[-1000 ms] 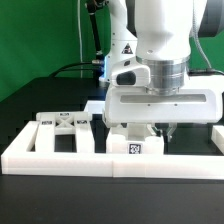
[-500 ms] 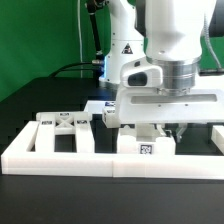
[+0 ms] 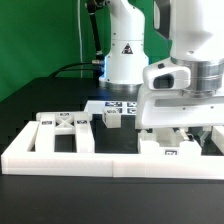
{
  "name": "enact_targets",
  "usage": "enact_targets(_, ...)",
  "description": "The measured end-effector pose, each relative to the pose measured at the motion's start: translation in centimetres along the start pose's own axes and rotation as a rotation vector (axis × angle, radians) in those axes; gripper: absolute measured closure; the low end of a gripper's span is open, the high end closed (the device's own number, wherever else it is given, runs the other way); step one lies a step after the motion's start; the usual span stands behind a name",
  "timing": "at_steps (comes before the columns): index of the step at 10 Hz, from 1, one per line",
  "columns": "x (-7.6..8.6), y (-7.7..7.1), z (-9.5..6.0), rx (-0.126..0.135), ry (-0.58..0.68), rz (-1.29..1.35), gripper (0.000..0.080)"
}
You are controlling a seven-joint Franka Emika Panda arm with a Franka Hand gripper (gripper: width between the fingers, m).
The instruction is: Assemble chair
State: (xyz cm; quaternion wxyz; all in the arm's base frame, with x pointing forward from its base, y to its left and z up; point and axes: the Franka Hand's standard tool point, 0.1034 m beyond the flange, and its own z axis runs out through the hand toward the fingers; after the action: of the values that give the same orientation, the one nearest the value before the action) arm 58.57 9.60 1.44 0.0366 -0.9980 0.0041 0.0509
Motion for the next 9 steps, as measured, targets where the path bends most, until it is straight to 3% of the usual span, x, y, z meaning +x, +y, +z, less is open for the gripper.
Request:
enact_targets(5,2.2,-3.2,-0.7,0.007,0.018,0.008,0.0765)
enact_targets(8,2.1,-3.0,-0.8,0.001,0.01,0.023,0.0765)
enact_targets(9,2.1,-2.5,-1.0,-0.003,0.007,0.027,0.0656)
